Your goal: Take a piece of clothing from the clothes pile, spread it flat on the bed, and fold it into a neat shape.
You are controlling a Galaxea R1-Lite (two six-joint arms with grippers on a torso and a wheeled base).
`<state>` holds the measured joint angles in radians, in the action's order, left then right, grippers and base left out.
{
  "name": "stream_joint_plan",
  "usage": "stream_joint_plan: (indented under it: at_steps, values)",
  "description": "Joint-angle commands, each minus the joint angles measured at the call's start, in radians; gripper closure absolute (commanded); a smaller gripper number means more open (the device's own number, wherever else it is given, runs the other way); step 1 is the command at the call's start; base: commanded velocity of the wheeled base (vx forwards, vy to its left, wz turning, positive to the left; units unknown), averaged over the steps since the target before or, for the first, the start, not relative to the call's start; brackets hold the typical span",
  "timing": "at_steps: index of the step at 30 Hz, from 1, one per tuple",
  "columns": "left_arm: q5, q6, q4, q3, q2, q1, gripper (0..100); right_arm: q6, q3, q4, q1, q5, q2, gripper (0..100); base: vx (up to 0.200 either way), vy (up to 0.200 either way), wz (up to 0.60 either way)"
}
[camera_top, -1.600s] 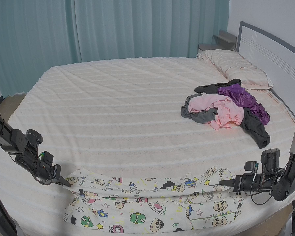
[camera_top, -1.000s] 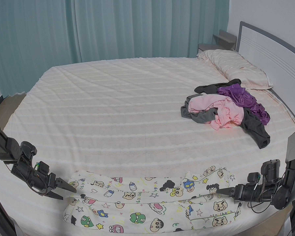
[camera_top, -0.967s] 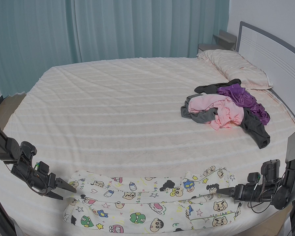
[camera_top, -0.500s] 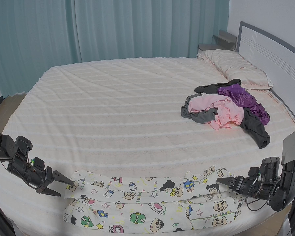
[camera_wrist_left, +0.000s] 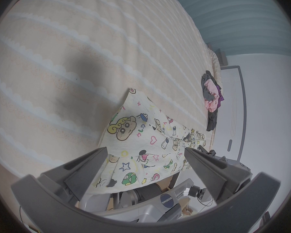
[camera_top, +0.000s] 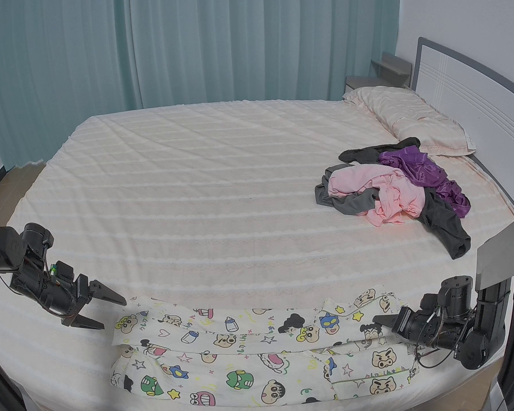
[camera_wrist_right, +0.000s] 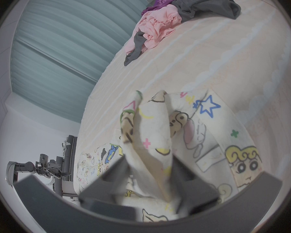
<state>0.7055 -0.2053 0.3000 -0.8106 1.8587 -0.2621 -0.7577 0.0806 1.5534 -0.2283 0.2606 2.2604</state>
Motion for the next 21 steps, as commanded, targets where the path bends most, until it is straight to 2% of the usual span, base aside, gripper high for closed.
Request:
stream_joint_plan:
  at_steps: [1, 5, 8, 9, 11, 18, 19, 21]
  values:
    - [0.0, 0.0, -0.001, 0.001, 0.004, 0.001, 0, 0.001, -0.048, 0.007, -0.002, -0.014, -0.002, 100, 0.0, 0.0, 0.0]
    - [0.0, 0.0, -0.001, 0.004, 0.007, 0.004, 0, 0.008, -0.081, 0.005, 0.003, -0.02, -0.01, 100, 0.0, 0.0, 0.0]
    - [0.0, 0.0, -0.001, 0.008, 0.007, 0.007, 0, 0.011, -0.081, -0.001, 0.003, -0.064, -0.015, 100, 0.0, 0.0, 0.0]
    - [0.0, 0.001, -0.001, 0.008, 0.007, 0.009, 0, 0.014, -0.081, -0.003, -0.002, -0.1, -0.013, 100, 0.0, 0.0, 0.0]
    - [0.0, 0.001, -0.001, 0.008, 0.007, 0.011, 0, 0.015, -0.081, -0.01, -0.006, -0.116, -0.01, 100, 0.0, 0.0, 0.0]
    - [0.0, 0.001, -0.001, 0.01, 0.01, 0.011, 0, 0.027, -0.081, -0.113, -0.023, -0.121, -0.051, 100, 0.0, 0.0, 0.0]
    - [-0.001, 0.001, -0.001, 0.01, 0.01, 0.011, 0, 0.027, -0.081, -0.113, -0.023, -0.124, -0.055, 0, 0.0, 0.0, 0.0]
    - [0.0, 0.001, -0.001, 0.01, 0.01, 0.011, 0, 0.032, -0.081, -0.113, -0.016, -0.146, -0.068, 0, 0.0, 0.0, 0.0]
